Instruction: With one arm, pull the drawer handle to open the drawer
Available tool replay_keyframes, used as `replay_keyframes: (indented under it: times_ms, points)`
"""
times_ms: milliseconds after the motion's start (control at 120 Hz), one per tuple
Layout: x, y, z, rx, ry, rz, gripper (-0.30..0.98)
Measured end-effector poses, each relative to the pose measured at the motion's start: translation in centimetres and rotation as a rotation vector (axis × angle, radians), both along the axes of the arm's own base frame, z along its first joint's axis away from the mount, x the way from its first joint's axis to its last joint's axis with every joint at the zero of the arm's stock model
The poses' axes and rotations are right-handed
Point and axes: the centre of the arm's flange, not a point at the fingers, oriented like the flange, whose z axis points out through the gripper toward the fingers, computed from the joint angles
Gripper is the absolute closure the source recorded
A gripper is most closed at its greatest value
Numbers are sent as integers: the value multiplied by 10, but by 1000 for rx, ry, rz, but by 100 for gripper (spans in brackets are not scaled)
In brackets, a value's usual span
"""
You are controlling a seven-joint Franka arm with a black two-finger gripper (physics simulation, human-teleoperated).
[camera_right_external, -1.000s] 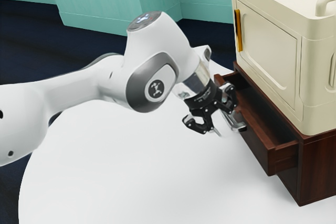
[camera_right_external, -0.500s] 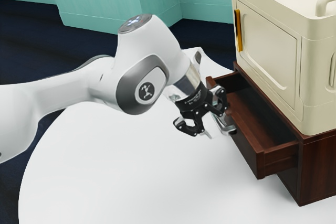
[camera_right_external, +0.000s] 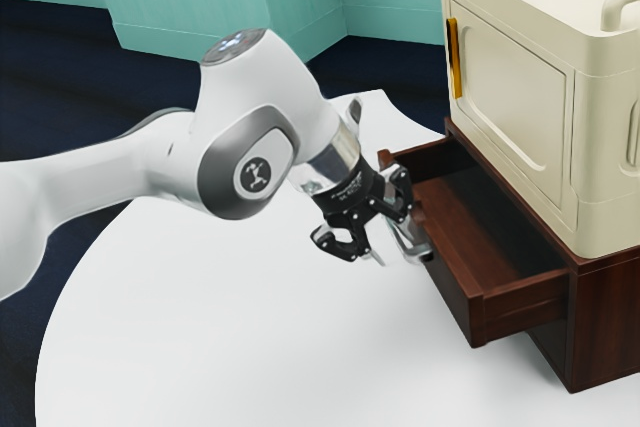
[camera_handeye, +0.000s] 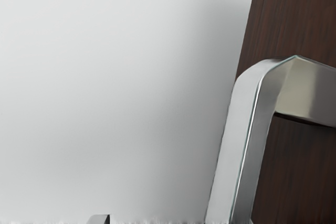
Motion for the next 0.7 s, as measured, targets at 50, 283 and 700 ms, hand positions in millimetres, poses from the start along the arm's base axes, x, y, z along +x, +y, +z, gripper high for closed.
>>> replay_keyframes:
  times_ms: [50, 283, 700]
  points:
    - [-4, 2, 1, 7, -1, 0, 45]
    - [-17, 13, 2, 16, 3, 14, 45]
    - [-31, 32, -3, 11, 4, 50, 45]
